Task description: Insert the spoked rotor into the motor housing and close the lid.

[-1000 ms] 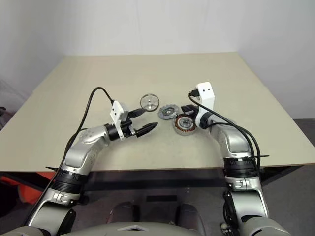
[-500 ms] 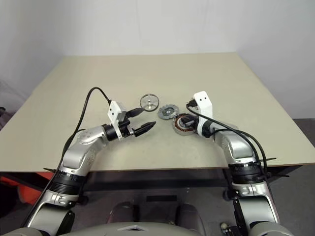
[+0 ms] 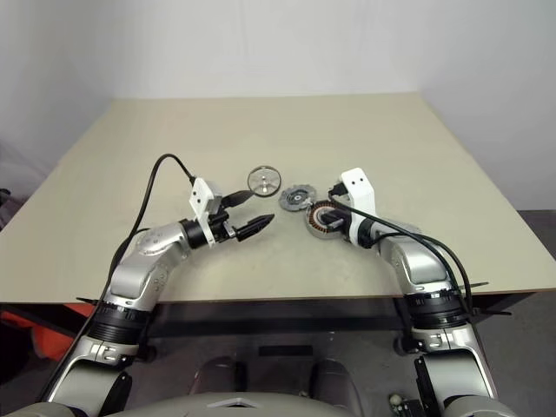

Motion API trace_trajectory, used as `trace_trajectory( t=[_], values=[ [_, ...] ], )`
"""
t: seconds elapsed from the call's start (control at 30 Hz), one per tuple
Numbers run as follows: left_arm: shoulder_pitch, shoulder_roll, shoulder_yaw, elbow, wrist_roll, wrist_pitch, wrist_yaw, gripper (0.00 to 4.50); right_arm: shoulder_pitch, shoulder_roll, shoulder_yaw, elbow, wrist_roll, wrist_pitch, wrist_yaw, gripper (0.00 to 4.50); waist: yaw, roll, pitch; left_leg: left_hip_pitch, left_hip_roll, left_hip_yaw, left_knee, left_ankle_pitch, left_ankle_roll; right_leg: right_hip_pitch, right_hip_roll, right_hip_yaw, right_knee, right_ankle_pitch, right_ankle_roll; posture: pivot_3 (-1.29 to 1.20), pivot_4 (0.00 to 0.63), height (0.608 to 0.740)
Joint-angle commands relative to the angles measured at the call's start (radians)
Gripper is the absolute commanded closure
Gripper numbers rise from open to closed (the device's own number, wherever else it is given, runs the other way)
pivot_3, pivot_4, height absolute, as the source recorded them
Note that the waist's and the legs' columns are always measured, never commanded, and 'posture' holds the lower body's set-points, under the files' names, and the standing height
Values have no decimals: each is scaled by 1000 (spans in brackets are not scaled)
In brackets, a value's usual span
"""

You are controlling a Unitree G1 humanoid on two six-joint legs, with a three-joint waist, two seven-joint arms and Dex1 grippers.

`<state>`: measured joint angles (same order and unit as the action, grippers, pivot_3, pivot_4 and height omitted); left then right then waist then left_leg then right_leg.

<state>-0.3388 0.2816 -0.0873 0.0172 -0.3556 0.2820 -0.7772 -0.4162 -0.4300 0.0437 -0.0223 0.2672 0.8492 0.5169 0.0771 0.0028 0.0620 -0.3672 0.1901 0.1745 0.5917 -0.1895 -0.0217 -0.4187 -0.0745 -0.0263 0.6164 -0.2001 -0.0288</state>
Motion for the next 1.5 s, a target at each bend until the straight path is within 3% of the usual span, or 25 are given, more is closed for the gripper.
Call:
trace_trajectory(
  t=[0.03, 0.3, 0.37, 1.2, 1.37, 1.5],
  values=[
    [-10, 8, 12, -38, -7, -5, 0, 0, -17, -8, -12, 1, -7, -20, -3, 3944, 0, 0, 0, 0, 0, 0, 0, 0, 0, 0, 0, 0, 0, 0, 0, 0, 0, 740],
    [-10, 6, 11, -37, -7, -5, 0, 0, -25, 7, -17, 34, -7, -37, -9, 3944, 0, 0, 0, 1, 0, 0, 0, 0, 0, 1, 0, 0, 0, 0, 0, 0, 0, 740],
    [-9, 6, 11, -38, -7, -4, 0, 0, -24, -1, -2, 31, -23, -56, -8, 3204, 0, 0, 0, 1, 0, 0, 1, 0, -1, 1, 0, 0, 0, 0, 0, 0, 0, 740],
    [-10, 3, 6, -38, -9, 0, -4, 0, -40, -21, -3, -37, -51, -121, 22, 3204, 0, 0, 0, 0, 0, 0, 0, 0, -1, 1, 0, 0, 0, 0, 0, 0, 0, 740],
    [-12, 0, 7, -34, -10, 0, -3, 0, -46, -40, 3, -7, -73, -155, 27, 4471, 0, 0, 0, 0, 0, 0, 0, 0, 0, 1, 0, 0, 0, 0, 0, 0, 0, 740],
    [-19, -6, 5, -27, -9, 0, -2, 0, -46, -35, 14, 4, -91, -168, 22, 4471, 0, 0, 0, 0, 0, 0, 0, 0, 0, 1, 0, 0, 0, 0, 0, 0, 0, 740]
  ],
)
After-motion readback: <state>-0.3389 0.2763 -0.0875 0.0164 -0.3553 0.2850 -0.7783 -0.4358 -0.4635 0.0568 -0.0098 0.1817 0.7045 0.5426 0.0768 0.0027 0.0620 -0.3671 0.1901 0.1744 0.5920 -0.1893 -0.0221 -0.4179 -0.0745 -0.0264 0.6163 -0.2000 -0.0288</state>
